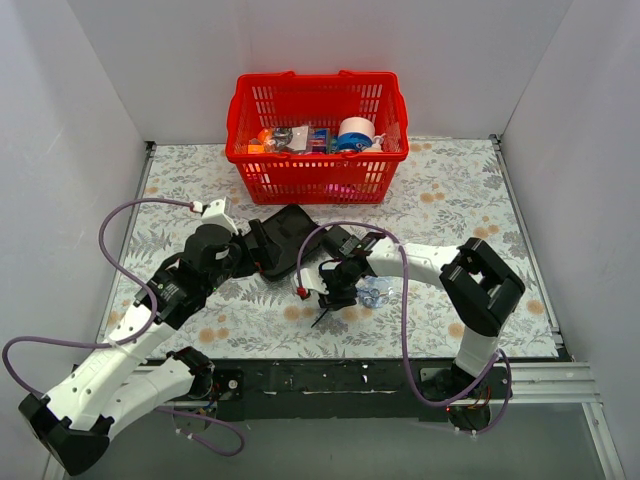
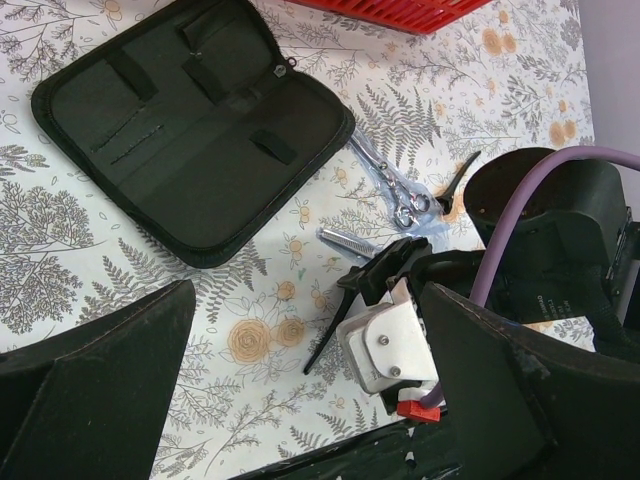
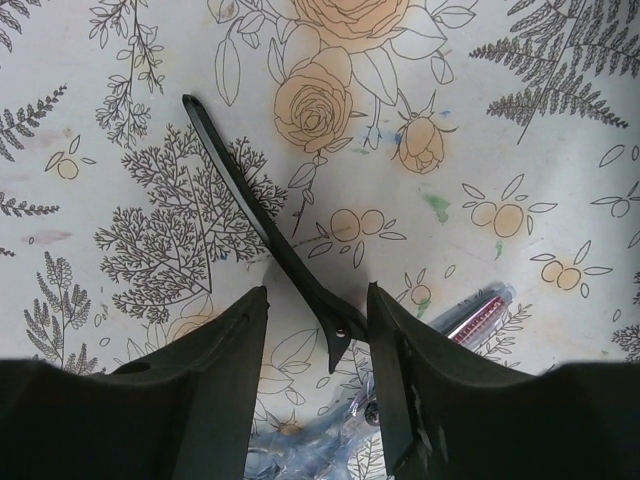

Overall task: Sort the hair-cutting tools
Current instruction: Pick up the haircut tool at the center of the board.

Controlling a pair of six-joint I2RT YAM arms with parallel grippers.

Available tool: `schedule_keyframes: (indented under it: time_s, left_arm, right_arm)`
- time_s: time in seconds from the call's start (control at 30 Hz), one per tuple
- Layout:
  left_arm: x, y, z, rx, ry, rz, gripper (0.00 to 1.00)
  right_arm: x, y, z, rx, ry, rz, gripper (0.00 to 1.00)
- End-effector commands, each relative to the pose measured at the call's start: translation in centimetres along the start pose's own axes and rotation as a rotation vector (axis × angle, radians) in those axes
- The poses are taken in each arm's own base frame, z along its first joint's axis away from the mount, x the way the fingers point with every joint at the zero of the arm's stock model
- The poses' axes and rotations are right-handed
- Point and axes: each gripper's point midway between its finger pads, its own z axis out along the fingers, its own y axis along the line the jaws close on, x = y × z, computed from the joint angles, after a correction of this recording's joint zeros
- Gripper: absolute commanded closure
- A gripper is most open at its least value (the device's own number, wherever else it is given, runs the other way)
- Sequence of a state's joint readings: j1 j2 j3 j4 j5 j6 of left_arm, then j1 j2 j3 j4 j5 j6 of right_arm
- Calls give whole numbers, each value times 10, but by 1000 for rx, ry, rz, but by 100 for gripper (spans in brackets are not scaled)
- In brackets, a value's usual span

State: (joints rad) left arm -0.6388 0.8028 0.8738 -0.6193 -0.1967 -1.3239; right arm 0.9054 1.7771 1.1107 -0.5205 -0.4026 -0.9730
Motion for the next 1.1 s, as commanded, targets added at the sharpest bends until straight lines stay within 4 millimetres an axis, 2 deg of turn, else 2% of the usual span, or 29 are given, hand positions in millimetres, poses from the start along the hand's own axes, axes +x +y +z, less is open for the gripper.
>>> schedule_keyframes:
  time_s: [0.0, 0.17, 0.33, 0.4, 0.57, 0.7, 0.8, 0.9, 0.93, 1.0, 1.03, 1.07]
  left_arm:
    - [-3, -3, 1, 11, -14, 10, 2]
    - [-1, -2, 4, 5, -5, 17, 2]
    - [-2, -2, 5, 7, -9, 17, 2]
    - [0, -2, 6, 5, -5, 20, 2]
    - [0, -1, 7, 5, -7, 18, 2]
    - [-2, 2, 12, -11, -28, 5, 2]
    - [-3, 11, 21, -60, -57, -14, 2]
    - [-2, 18, 36, -128, -64, -51, 2]
    - [2, 22, 45, -157, -53, -62, 2]
    - [-2, 20, 53, -168, -68, -98, 2]
    - [-1, 19, 58, -174, -69, -124, 2]
    - [4, 21, 67, -189, -58, -125, 2]
  right_arm:
    - [-4, -4, 3, 5, -24, -4, 49]
    - [2, 1, 10, -17, -16, 25, 52]
    - [6, 8, 15, -51, -8, 49, 68]
    - [9, 12, 17, -60, -2, 64, 71]
    - [11, 21, 19, -80, -2, 96, 97]
    - [8, 29, 16, -83, -12, 116, 99]
    - [0, 34, 5, -59, -16, 110, 99]
    - [-10, 43, -10, -16, -24, 102, 99]
    - [-20, 46, -19, 8, -41, 93, 99]
    - [-21, 48, -27, 60, -29, 107, 99]
    - [-28, 47, -38, 100, -44, 106, 99]
    - [-27, 46, -44, 133, -32, 156, 99]
